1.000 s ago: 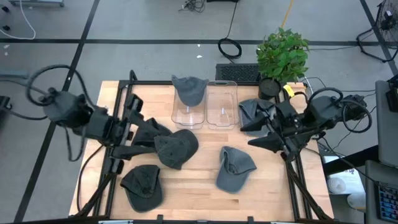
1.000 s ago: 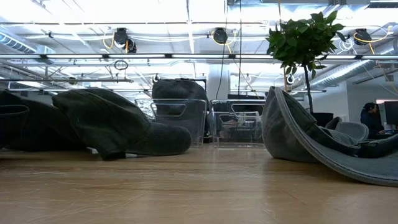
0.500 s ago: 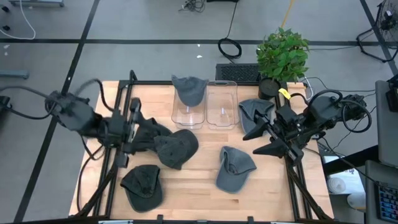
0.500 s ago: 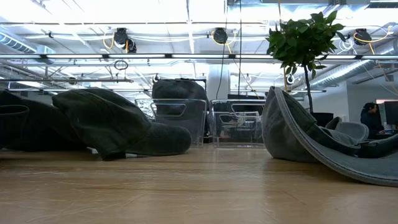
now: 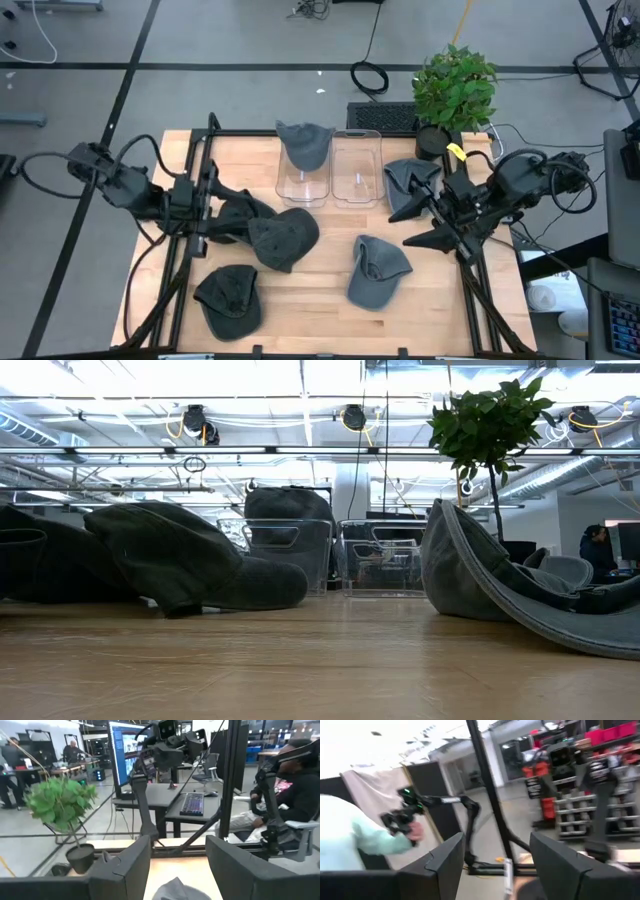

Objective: Pick & Place hat
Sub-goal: Put the bottom gray cap into the left transparent bin

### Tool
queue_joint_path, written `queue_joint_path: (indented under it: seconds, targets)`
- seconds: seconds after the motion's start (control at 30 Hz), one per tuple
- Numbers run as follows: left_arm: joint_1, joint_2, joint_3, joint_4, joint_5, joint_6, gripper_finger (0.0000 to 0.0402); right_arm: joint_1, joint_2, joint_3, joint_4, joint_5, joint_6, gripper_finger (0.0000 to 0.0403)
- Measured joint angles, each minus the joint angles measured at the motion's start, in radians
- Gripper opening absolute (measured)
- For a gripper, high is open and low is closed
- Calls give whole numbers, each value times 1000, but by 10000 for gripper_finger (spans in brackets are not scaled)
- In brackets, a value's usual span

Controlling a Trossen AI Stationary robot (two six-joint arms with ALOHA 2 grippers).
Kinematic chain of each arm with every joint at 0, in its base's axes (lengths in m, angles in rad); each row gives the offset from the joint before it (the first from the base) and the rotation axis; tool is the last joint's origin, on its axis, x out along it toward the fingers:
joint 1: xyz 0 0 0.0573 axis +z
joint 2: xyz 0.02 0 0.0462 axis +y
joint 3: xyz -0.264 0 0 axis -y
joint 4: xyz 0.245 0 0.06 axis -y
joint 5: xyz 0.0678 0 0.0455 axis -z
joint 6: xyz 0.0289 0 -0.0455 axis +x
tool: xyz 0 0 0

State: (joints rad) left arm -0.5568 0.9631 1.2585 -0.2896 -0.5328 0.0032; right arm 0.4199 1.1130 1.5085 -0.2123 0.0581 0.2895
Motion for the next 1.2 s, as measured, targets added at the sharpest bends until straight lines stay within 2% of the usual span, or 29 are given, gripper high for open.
queue_joint_path:
  seconds: [0.27, 0.53, 0.63, 0.9, 1.2]
  targets:
    - [-9, -97, -202, 130, -32, -64, 200, 1, 5, 0, -159, 123, -36, 212]
    - [-23, -137, -314, 224, -99, -82, 200, 1, 7, 0, -305, 129, 52, 212]
    - [-24, -140, -323, 238, -99, -82, 200, 3, 32, 0, -390, 128, 100, 212]
    - [-24, -144, -323, 241, -99, -72, 200, 85, 183, 0, -479, 121, 154, 204]
    - [-24, -147, -324, 241, -98, -71, 200, 135, 281, 0, -461, 124, 222, 206]
